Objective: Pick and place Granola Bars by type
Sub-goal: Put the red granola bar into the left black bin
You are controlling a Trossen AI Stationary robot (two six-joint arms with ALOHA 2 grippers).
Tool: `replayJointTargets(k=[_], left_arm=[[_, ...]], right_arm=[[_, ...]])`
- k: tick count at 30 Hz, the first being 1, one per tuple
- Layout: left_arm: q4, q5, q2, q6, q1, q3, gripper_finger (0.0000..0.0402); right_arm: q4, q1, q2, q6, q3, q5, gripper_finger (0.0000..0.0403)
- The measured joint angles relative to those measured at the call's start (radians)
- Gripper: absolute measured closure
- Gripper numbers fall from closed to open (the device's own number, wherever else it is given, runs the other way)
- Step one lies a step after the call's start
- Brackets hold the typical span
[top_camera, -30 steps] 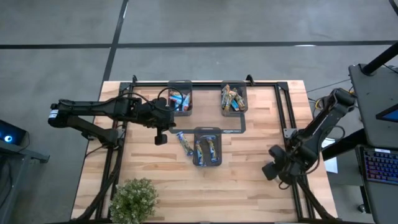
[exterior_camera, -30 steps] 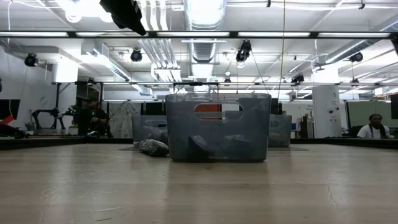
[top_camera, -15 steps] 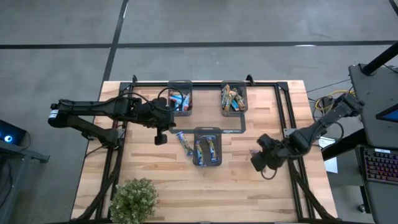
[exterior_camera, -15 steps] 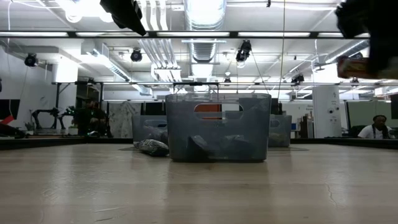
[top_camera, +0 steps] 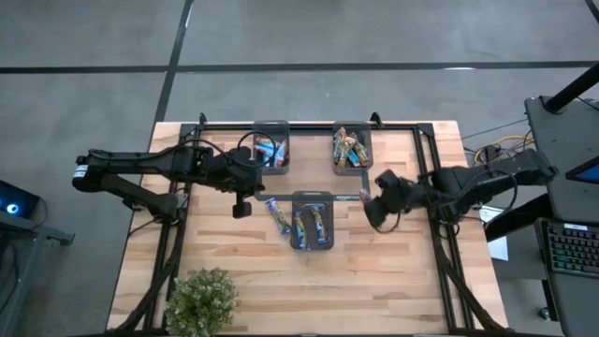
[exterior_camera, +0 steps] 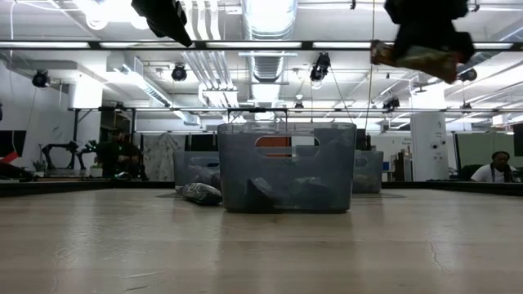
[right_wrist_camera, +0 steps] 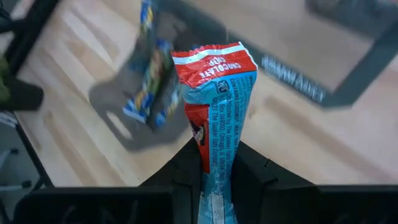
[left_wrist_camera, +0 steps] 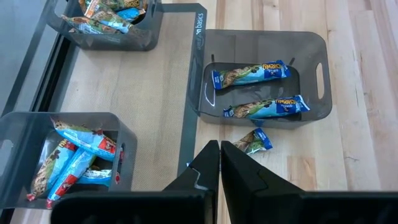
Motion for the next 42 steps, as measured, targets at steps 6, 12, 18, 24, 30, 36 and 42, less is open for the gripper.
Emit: replayJointTargets(k=[6,12,18,24,30,36,42], left_arm=[[0.000,0.000,0.000,0.000,0.000,0.000,0.0402],[0.001,0.000,0.000,0.000,0.000,0.000,0.0402],[0.002,0.000,0.000,0.000,0.000,0.000,0.0402],[0.002,0.000,0.000,0.000,0.000,0.000,0.0402],[0.004,0.000,0.000,-0.002,0.000,0.000,0.0402],[0.005,0.000,-0.006,-0.004,0.001,0.000,0.0402],[0.010,-0.001,-0.065,-0.008,0.023,0.000,0.0402]], right_arm=[[0.000,-0.140,0.000,-0.123,0.076,-0.029,0.0349],[-0.002,-0.273,0.047,-0.245,0.152,-0.127,0.0349],[0.000,-0.377,0.162,-0.335,0.262,-0.189,0.0349],[0.000,-0.449,0.295,-0.429,0.393,-0.198,0.0349],[0.002,-0.521,0.416,-0.528,0.522,-0.270,0.0349],[0.001,-0.578,0.505,-0.581,0.621,-0.323,0.0349],[0.003,-0.604,0.567,-0.624,0.702,-0.359,0.0349]])
